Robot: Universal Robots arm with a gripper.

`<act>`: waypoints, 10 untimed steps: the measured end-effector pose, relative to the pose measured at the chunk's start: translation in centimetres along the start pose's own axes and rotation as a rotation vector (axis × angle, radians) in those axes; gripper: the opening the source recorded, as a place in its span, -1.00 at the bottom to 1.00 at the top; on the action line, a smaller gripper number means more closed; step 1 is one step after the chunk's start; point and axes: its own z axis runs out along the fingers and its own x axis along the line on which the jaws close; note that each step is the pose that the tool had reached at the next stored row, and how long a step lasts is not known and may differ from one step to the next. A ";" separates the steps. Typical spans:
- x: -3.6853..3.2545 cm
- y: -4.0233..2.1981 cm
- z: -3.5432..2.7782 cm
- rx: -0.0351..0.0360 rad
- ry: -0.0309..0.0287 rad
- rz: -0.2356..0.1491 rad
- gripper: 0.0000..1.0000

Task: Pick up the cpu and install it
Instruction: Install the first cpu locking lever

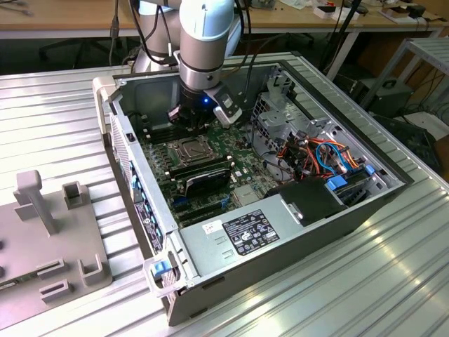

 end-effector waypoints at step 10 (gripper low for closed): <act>-0.12 0.20 -0.79 -0.0005 -0.0002 0.000 -0.79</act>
